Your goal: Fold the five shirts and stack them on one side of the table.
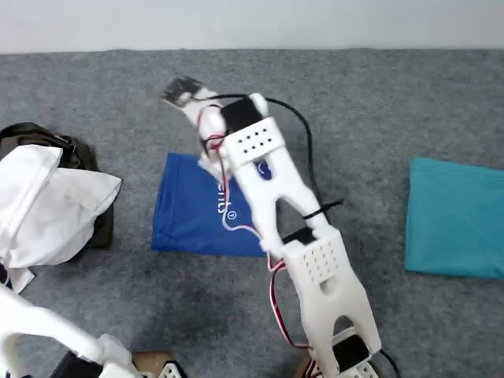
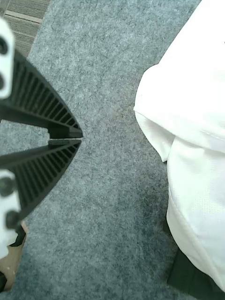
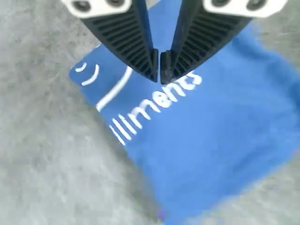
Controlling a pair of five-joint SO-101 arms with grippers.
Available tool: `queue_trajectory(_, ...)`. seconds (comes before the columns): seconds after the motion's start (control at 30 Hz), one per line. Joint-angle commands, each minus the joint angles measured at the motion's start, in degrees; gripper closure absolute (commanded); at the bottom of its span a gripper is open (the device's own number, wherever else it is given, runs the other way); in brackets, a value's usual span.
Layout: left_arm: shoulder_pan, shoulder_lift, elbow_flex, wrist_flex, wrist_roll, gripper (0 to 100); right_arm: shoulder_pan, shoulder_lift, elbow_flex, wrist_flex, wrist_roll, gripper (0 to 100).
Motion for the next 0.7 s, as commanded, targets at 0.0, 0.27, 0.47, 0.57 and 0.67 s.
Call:
queue_trajectory(0.0,0.44,-2.37,-2.07,-0.88,0.44,98,4.18,4.53,-2.81,-0.84,0.44,98.5)
queue_trajectory(0.27,0.44,-2.37,-2.07,-0.88,0.35,98,5.41,9.1,-5.45,-0.4,0.18,98.0)
queue_trajectory(0.47,0.44,-2.37,-2.07,-0.88,0.35,98,5.14,-0.22,-4.84,2.51,-4.75,96.9)
queue_trajectory(0.57,0.53,-2.37,-2.07,-0.88,0.35,98,4.44,-6.99,5.63,2.51,-6.42,86.4)
queue_trajectory(0.67,0.53,-2.37,-2.07,-0.7,0.35,98,3.82,-15.08,17.67,2.51,-13.8,74.2)
